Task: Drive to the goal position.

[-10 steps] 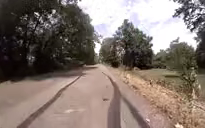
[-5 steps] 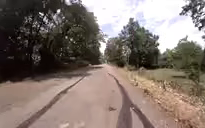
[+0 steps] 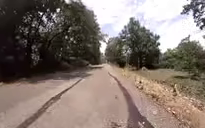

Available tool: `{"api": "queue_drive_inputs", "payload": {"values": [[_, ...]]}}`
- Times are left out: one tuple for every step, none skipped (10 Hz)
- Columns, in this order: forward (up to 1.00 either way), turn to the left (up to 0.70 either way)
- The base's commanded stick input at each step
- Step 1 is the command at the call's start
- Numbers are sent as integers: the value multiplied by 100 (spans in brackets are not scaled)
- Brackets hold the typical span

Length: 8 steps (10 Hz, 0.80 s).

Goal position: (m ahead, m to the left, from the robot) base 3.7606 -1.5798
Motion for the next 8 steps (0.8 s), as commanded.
{"api": "queue_drive_inputs", "payload": {"values": [[70,0],[70,0],[70,0],[70,0],[70,0],[70,0],[70,0],[70,0]]}}
